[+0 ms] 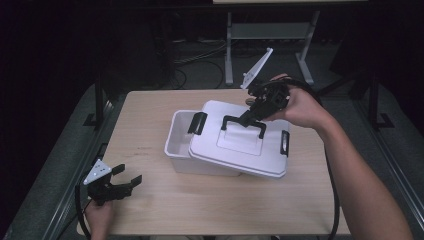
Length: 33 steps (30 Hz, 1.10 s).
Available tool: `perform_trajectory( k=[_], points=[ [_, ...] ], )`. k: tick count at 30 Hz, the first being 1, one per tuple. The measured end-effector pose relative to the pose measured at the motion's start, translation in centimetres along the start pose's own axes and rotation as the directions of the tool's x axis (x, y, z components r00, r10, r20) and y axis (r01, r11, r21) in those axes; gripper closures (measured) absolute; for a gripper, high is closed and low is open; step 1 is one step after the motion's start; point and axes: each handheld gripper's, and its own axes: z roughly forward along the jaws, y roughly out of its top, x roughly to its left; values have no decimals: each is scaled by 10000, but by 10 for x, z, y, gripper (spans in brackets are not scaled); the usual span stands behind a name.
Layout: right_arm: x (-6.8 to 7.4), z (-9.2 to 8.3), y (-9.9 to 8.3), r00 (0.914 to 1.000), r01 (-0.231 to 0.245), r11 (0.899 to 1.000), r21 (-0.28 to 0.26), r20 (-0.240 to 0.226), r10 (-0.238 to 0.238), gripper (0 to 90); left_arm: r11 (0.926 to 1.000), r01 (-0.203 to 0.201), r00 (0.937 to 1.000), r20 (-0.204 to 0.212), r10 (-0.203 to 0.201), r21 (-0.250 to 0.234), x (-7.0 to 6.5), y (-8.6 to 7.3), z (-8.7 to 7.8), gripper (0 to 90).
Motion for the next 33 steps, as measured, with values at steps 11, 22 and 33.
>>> perform_trajectory(
  k=[11,22,33],
  points=[
    [-12,15,22,9992,226,9997,-16,-335,-226,842,10000,67,10000,-22,-67,6,2,-1,-2,159],
    [-25,39,40,9967,404,9987,320,-711,-380,842,9999,135,9998,-111,-136,-95,5,-1,-3,159],
    [-40,68,54,9919,497,9975,499,-1196,-435,842,9993,311,9995,-50,-312,-207,8,-2,-6,159]
  ],
)
